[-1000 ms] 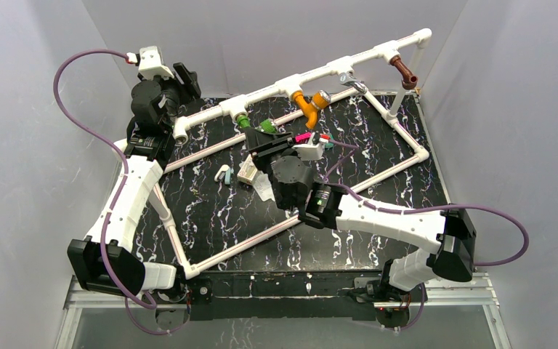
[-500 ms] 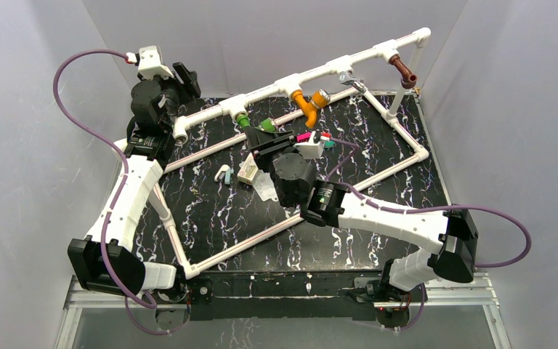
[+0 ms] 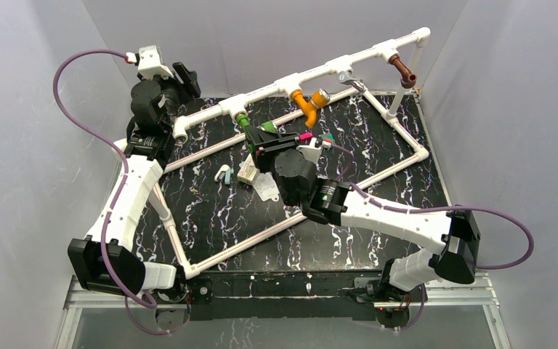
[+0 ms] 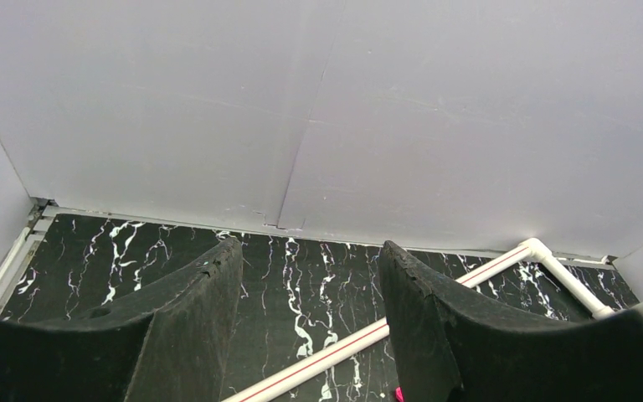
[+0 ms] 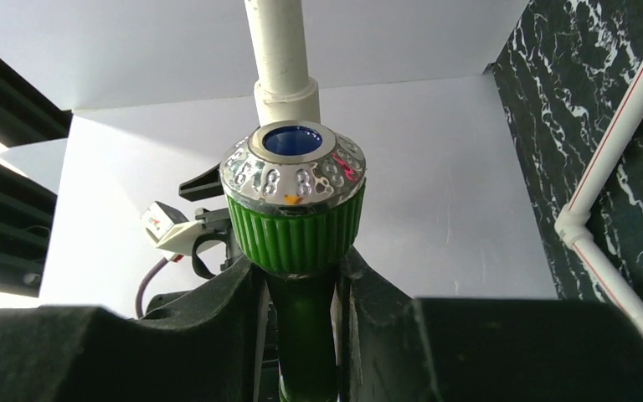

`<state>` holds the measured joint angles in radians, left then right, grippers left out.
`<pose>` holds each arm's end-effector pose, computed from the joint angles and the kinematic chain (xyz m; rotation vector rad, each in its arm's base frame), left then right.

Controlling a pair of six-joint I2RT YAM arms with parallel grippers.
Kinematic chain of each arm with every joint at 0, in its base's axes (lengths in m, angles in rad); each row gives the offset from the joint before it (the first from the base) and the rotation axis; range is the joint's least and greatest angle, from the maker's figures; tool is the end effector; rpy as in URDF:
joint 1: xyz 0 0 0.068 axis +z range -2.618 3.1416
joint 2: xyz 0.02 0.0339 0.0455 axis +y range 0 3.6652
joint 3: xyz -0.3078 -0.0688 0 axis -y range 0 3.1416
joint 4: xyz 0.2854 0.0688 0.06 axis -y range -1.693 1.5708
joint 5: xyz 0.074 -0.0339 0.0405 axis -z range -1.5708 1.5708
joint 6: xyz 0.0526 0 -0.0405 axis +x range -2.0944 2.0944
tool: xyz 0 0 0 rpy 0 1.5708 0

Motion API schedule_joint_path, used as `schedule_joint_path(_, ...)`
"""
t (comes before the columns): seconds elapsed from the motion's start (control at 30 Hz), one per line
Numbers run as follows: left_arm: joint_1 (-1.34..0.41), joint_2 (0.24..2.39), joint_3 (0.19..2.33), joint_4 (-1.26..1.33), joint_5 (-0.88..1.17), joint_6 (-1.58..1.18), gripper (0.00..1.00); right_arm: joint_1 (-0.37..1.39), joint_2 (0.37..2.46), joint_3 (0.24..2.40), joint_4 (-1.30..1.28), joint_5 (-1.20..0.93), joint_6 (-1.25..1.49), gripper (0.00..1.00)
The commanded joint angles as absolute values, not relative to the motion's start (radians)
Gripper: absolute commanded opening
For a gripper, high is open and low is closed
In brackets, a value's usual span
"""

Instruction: Install the water faucets

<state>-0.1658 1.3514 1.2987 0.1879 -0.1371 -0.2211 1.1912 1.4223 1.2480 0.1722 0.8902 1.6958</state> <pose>0.3623 -0.0533 0.4758 -0.1526 1.4324 -0.2194 0.1762 0.3313 0.4273 1.1575 1.3838 1.5137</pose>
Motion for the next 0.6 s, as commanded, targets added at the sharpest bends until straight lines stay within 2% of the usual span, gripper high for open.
schedule_joint_path(0.0,-0.161,1.488,1.152,-0.097,-0.130,-0.226,0.58,1.143,1.450,1.221,0.113,0.864,1.836,0.01)
schedule_joint_path(0.57,-0.169,1.479,1.149,-0.096,-0.130,-0.227,0.58,1.141,1.484,1.237,0.195,0.819,1.968,0.01)
